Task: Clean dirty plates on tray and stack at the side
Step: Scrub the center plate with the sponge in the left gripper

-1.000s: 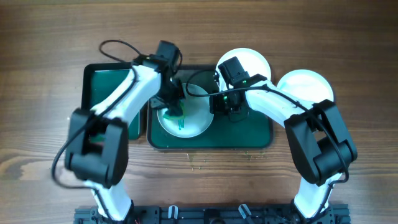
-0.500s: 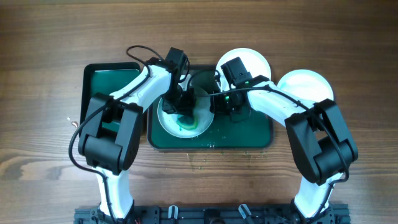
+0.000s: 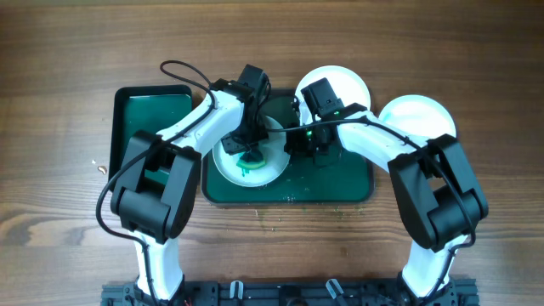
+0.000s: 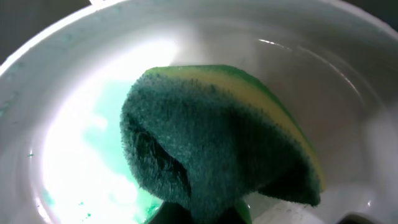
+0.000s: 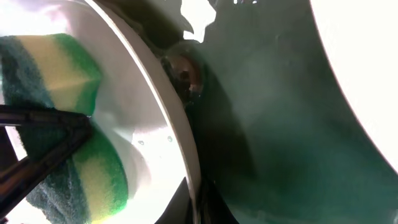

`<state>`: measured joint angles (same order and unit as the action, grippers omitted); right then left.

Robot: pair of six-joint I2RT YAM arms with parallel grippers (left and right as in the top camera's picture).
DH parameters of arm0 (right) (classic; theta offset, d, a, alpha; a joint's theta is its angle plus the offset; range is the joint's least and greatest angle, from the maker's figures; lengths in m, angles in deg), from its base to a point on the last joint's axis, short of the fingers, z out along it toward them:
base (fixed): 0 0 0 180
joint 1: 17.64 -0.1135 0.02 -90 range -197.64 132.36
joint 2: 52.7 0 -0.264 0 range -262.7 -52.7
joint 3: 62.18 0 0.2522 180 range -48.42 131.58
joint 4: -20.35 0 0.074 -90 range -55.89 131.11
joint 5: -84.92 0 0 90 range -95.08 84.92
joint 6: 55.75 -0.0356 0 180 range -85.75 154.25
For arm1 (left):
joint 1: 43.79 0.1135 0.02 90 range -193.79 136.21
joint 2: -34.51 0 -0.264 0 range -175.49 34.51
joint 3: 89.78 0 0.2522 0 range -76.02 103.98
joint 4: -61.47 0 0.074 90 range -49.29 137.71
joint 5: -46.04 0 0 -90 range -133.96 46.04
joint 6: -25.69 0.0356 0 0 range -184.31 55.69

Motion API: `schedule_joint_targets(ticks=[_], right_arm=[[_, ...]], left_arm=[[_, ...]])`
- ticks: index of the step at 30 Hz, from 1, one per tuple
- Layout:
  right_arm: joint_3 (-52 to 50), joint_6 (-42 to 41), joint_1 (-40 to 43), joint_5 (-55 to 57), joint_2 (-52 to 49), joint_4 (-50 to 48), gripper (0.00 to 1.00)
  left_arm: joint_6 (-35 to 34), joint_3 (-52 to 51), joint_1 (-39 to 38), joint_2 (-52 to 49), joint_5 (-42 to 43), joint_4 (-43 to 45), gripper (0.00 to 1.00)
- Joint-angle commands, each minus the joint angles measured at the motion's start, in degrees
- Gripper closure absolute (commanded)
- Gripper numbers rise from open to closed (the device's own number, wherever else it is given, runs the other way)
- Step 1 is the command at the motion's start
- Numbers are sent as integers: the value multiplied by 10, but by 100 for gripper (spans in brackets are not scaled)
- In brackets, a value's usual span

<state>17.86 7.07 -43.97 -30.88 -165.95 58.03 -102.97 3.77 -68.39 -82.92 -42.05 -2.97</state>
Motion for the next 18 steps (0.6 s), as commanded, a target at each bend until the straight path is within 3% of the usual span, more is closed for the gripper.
schedule_joint_targets(ticks=[1, 5, 11, 14, 18], right_arm=[[-23, 15, 5, -68, -9, -15, 96], [-27, 17, 9, -73, -9, -22, 96], [-27, 17, 9, -73, -9, -23, 96], [-27, 16, 9, -73, -9, -23, 96], [-27, 17, 9, -73, -9, -23, 96]], left_arm=[[76, -27, 4, -42, 28, -1, 96], [217, -27, 4, -42, 183, 3, 96], [223, -27, 7, -42, 210, 57, 96], [120, -27, 18, -42, 107, 100, 96], [19, -27, 19, -42, -92, 53, 96]])
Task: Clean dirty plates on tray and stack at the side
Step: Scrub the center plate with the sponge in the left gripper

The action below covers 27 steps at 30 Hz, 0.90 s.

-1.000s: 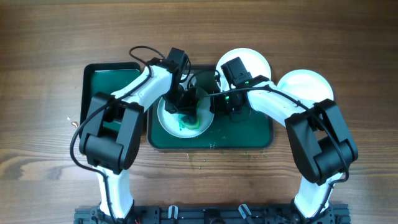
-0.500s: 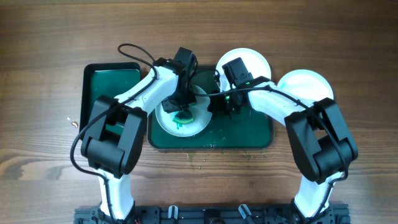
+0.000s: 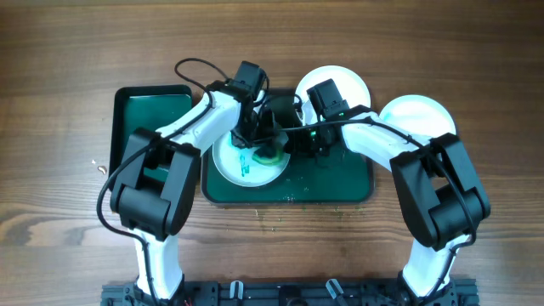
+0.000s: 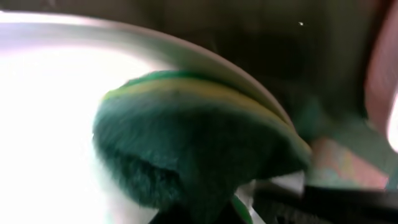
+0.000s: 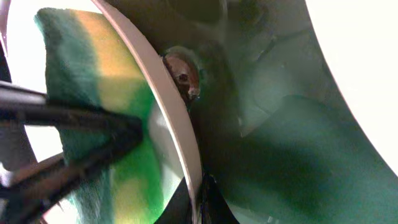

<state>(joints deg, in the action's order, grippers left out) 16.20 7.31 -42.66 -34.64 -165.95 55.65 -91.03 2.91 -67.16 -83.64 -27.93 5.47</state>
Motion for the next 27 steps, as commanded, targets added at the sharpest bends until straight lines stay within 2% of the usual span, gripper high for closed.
schedule_joint_targets(ticks=[1, 2, 5, 7, 9, 11, 13, 14, 16, 20, 22, 25, 27], right_arm=[[-10, 14, -4, -35, -9, 1, 96], [-10, 14, -4, -33, -9, 1, 96], [-10, 13, -4, -33, -9, 0, 96], [-10, 13, -4, -33, -9, 0, 96], [-10, 13, -4, -33, -9, 0, 96], [-10, 13, -4, -33, -9, 0, 96], [-10, 13, -4, -33, -9, 0, 96], [-10, 13, -4, -33, -9, 0, 96], [-10, 13, -4, -33, -9, 0, 96], [-10, -6, -2, -22, -9, 1, 96], [-11, -17, 5, -18, -9, 0, 96], [-14, -18, 11, -21, -10, -1, 96], [-14, -18, 12, -21, -12, -2, 95]], left_arm=[[-114, -19, 7, -35, -265, -51, 96], [-119, -19, 7, -35, -287, -77, 96], [-97, -19, 6, -35, -269, -129, 96], [-32, -19, 6, -35, -199, -140, 96], [86, -19, 6, -35, -68, -144, 96], [169, -18, 6, -35, 23, -148, 96], [228, -18, 6, -35, 67, -155, 96], [237, -18, 6, -35, 62, -157, 96], [197, -18, 9, -35, -21, -157, 96], [-3, -18, 10, -35, -223, -169, 96], [-63, -18, 10, -35, -250, -179, 96], [-191, -19, 3, -35, -284, -216, 96], [-217, -19, -13, -35, -292, -216, 96]])
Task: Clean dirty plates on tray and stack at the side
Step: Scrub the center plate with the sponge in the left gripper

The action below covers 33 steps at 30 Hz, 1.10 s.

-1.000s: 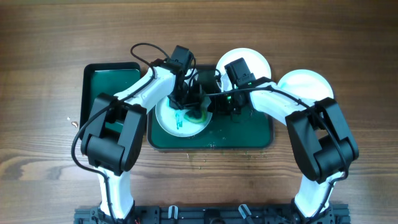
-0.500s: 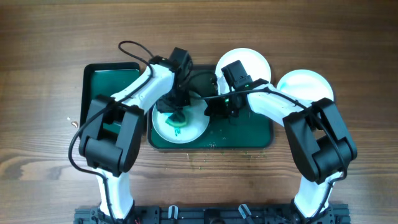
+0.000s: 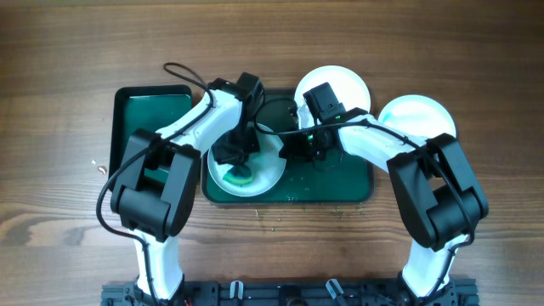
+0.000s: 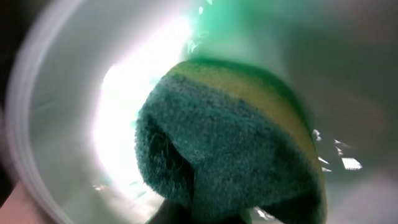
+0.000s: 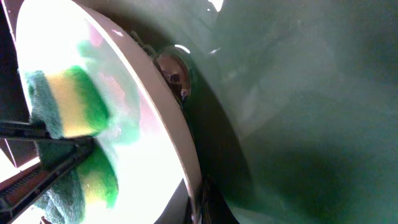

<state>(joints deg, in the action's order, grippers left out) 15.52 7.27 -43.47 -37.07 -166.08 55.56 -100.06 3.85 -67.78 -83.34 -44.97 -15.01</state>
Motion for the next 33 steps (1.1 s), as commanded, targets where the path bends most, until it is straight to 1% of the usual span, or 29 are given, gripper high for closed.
schedule_joint_targets(ticks=[1, 3, 4, 5, 6, 7, 10, 18, 19, 21, 23, 28, 33], right_arm=[[-7, -19, 20, 4, -12, -1, 96], [-7, -21, 20, 4, -12, -2, 96], [-7, -21, 20, 4, -12, -2, 96], [-7, -21, 20, 4, -12, -1, 96], [-7, -21, 20, 4, -12, -1, 95], [-7, -21, 20, 4, -12, -1, 96], [-7, -18, 20, 4, -12, -1, 96], [-7, -15, 20, 3, -12, 0, 96], [-7, -16, 20, 4, -12, 0, 96], [-7, -16, 20, 3, -12, -1, 96], [-7, -16, 20, 4, -12, -1, 96], [-7, -16, 20, 4, -12, -1, 96], [-7, -15, 20, 4, -12, -1, 96]], left_arm=[[-127, -28, -19, -38, -121, -5, 96], [-119, -28, -47, -38, -119, 6, 96], [-96, -29, -58, -38, -111, 13, 96], [-53, -31, -72, -38, -89, 25, 96], [-31, -32, -81, -38, -75, 31, 96], [-19, -35, -92, -38, -68, 33, 96], [-19, -51, -100, -38, -67, 44, 96], [-19, -122, -79, -38, -39, 131, 96], [-9, -126, -76, -38, -29, 141, 96], [51, -127, -69, -38, 33, 175, 96], [96, -127, -63, -38, 83, 205, 96], [128, -126, -41, -37, 96, 248, 96], [131, -124, 0, -12, 95, 289, 96]])
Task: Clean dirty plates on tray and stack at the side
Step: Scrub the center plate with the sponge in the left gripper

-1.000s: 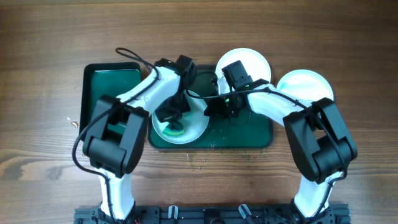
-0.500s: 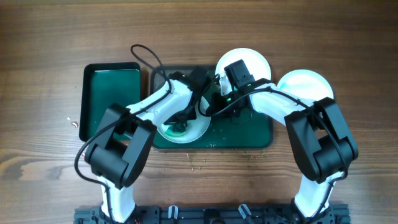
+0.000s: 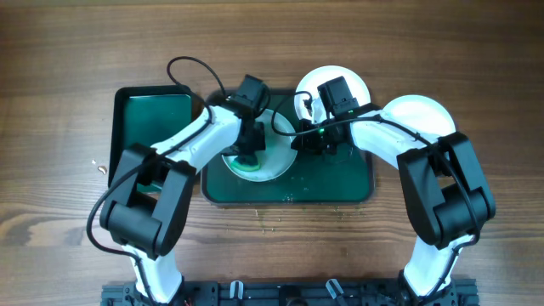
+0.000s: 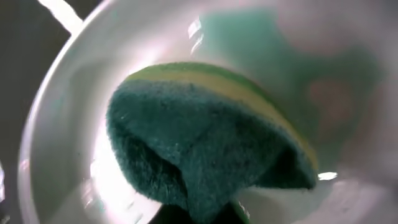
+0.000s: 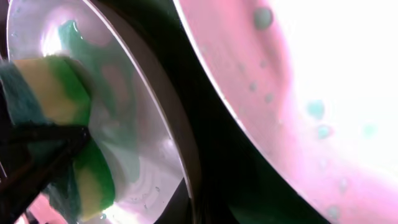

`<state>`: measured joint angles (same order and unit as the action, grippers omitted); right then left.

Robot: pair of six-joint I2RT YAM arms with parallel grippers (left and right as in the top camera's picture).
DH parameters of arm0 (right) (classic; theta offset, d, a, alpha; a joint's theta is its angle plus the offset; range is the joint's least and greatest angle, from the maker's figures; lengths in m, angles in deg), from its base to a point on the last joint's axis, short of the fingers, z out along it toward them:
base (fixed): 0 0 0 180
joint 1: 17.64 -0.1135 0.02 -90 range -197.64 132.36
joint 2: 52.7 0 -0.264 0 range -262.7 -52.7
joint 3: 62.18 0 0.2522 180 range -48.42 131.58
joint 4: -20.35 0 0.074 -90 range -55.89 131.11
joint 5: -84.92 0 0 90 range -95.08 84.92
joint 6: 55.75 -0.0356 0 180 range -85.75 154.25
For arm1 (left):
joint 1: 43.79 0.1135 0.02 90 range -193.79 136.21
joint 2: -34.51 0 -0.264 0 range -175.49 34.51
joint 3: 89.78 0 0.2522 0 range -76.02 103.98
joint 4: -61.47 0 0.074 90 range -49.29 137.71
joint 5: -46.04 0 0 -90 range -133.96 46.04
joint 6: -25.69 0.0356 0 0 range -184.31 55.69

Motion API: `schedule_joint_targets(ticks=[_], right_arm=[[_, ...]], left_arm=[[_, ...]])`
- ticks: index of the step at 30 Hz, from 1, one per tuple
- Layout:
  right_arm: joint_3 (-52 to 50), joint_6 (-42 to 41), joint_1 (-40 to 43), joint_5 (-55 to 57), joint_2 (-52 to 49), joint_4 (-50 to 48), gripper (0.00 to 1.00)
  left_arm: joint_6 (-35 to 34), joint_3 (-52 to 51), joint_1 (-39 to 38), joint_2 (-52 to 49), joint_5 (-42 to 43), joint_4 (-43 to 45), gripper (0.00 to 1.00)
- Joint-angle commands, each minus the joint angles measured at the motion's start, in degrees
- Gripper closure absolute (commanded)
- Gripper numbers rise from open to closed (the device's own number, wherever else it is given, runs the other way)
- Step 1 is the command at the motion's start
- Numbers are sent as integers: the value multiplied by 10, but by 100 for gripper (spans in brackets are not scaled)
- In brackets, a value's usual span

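Observation:
A white plate (image 3: 270, 160) smeared with green lies on the dark green tray (image 3: 340, 183). My left gripper (image 3: 249, 151) is shut on a green and yellow sponge (image 4: 205, 137), which presses on the plate's inside (image 4: 68, 118). My right gripper (image 3: 299, 144) is shut on the plate's right rim (image 5: 171, 112). The sponge (image 5: 53, 93) also shows beyond the rim in the right wrist view. The sponge hides the left fingers.
A second white plate (image 3: 336, 83) lies at the tray's back edge, close beside my right gripper; it shows as the plate (image 5: 298, 87) with droplets. A third white plate (image 3: 418, 115) rests on the wood at the right. A green bin (image 3: 151, 127) stands left of the tray.
The sponge has gone from the plate's front left to its middle. My right gripper and the plate rim it holds now sit a little further back and right, nearer the second plate.
The sponge was at the middle of the plate over a green smear, then at the plate's right side by my right gripper, then at the front left, and now at the middle again. My right gripper held the rim at every moment.

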<state>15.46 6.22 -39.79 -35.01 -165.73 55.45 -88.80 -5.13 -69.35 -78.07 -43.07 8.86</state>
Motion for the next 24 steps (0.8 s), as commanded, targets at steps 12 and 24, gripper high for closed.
schedule_joint_targets(ticks=[12, 24], right_arm=[[-7, -4, -17, -17, -16, -1, 96], [-7, -4, -17, -17, -16, -1, 96]], left_arm=[[-212, -34, 16, -22, -141, -46, 96], [127, -34, 17, -22, 267, -4, 96]])
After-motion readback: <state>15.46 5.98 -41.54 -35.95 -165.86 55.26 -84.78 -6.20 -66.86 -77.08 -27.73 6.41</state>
